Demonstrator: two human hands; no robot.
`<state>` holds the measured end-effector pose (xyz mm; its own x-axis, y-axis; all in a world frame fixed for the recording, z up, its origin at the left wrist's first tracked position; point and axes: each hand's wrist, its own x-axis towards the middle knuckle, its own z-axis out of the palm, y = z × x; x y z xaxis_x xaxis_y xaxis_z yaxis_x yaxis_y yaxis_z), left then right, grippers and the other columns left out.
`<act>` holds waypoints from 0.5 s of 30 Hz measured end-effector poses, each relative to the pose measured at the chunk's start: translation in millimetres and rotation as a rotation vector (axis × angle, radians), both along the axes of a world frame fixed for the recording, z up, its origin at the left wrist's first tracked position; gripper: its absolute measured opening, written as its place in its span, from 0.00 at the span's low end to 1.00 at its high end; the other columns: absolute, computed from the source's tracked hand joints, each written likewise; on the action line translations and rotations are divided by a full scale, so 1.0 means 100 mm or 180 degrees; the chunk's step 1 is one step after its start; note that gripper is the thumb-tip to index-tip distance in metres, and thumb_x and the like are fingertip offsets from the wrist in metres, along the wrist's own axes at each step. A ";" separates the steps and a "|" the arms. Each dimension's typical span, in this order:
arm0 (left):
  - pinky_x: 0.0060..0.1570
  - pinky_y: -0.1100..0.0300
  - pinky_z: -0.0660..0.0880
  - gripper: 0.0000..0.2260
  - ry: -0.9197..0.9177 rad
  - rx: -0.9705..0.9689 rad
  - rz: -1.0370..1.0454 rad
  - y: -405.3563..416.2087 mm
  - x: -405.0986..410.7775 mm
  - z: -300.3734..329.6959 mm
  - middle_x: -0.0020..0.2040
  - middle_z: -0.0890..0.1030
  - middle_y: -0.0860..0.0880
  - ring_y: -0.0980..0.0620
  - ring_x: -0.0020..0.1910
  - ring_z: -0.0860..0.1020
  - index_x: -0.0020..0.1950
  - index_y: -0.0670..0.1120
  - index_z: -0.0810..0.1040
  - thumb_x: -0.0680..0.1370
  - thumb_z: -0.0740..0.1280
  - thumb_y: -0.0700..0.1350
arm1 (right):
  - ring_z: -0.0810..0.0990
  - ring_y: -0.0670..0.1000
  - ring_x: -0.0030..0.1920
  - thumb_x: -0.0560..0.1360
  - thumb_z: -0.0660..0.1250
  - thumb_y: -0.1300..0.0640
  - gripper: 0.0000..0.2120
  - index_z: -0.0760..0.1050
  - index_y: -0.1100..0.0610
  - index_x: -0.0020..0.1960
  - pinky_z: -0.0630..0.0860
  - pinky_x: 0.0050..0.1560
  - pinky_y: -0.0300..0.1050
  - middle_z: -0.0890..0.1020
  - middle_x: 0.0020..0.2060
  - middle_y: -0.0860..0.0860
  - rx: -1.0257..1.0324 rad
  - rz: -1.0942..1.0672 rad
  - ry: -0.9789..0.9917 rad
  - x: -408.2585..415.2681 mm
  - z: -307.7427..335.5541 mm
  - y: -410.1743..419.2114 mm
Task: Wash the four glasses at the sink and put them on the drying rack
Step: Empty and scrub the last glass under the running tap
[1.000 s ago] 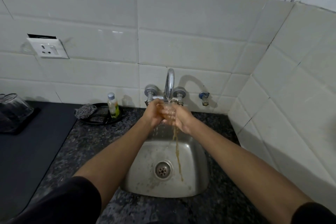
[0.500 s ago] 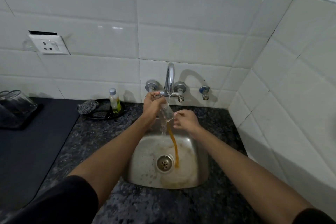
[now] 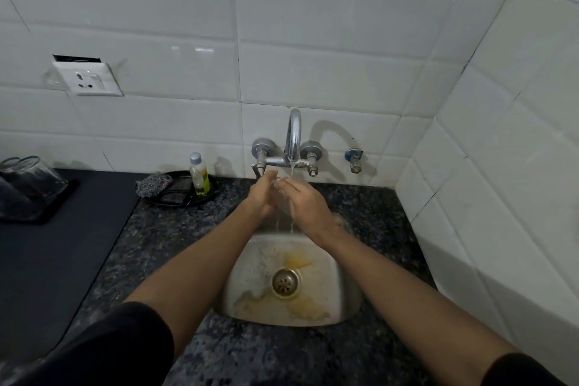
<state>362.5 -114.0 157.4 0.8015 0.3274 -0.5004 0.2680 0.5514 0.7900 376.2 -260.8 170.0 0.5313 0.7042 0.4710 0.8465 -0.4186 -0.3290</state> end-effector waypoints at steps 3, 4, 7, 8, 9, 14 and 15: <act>0.41 0.52 0.79 0.19 -0.0123 -0.0132 -0.0013 -0.01 -0.05 0.03 0.43 0.82 0.40 0.44 0.40 0.82 0.50 0.39 0.79 0.84 0.57 0.52 | 0.83 0.49 0.45 0.78 0.69 0.65 0.12 0.85 0.58 0.59 0.81 0.50 0.45 0.87 0.48 0.53 0.0347 -0.0672 0.0828 0.07 0.08 0.08; 0.44 0.51 0.79 0.21 -0.0182 -0.0204 -0.0020 0.01 -0.04 0.03 0.46 0.82 0.38 0.43 0.42 0.83 0.52 0.37 0.79 0.85 0.56 0.53 | 0.82 0.49 0.41 0.78 0.68 0.66 0.10 0.86 0.59 0.54 0.80 0.47 0.44 0.87 0.43 0.53 0.0418 -0.0913 0.1136 0.10 0.11 0.09; 0.48 0.49 0.80 0.24 -0.0117 -0.0230 -0.0180 -0.02 0.00 0.12 0.50 0.81 0.36 0.44 0.43 0.84 0.55 0.37 0.80 0.86 0.56 0.56 | 0.83 0.49 0.38 0.78 0.70 0.65 0.06 0.86 0.58 0.51 0.83 0.43 0.47 0.85 0.39 0.51 0.0202 -0.0922 0.1078 0.12 0.17 0.07; 0.48 0.49 0.80 0.24 -0.0047 -0.0182 -0.0330 -0.03 0.00 0.16 0.50 0.83 0.38 0.44 0.44 0.84 0.55 0.38 0.82 0.86 0.56 0.56 | 0.84 0.50 0.39 0.77 0.73 0.64 0.07 0.85 0.58 0.54 0.84 0.44 0.46 0.86 0.41 0.52 0.0031 -0.0742 0.0670 0.11 0.20 0.06; 0.49 0.48 0.80 0.24 0.0038 -0.0116 -0.0450 -0.03 0.03 0.16 0.49 0.84 0.39 0.44 0.45 0.84 0.56 0.39 0.83 0.86 0.57 0.57 | 0.85 0.51 0.41 0.75 0.75 0.64 0.11 0.85 0.58 0.57 0.84 0.45 0.45 0.87 0.44 0.53 -0.0155 -0.0530 0.0191 0.11 0.21 0.05; 0.42 0.53 0.79 0.12 0.0137 0.0006 -0.0340 0.01 0.08 0.21 0.40 0.80 0.44 0.48 0.37 0.80 0.49 0.41 0.79 0.82 0.62 0.49 | 0.82 0.50 0.39 0.80 0.68 0.64 0.08 0.86 0.58 0.52 0.83 0.46 0.48 0.86 0.42 0.53 -0.0025 -0.0813 0.0532 0.11 0.15 0.06; 0.42 0.54 0.77 0.12 0.0066 -0.0096 -0.0282 0.00 0.08 0.19 0.38 0.77 0.45 0.49 0.35 0.78 0.45 0.43 0.76 0.83 0.60 0.48 | 0.82 0.50 0.38 0.81 0.67 0.63 0.08 0.85 0.58 0.48 0.83 0.44 0.48 0.86 0.40 0.53 -0.0054 -0.0984 0.0756 0.13 0.12 0.08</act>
<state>370.4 -113.8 176.9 0.8159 0.2404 -0.5258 0.3329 0.5482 0.7672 389.1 -253.0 182.4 0.8125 0.5005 0.2989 0.5807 -0.6490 -0.4916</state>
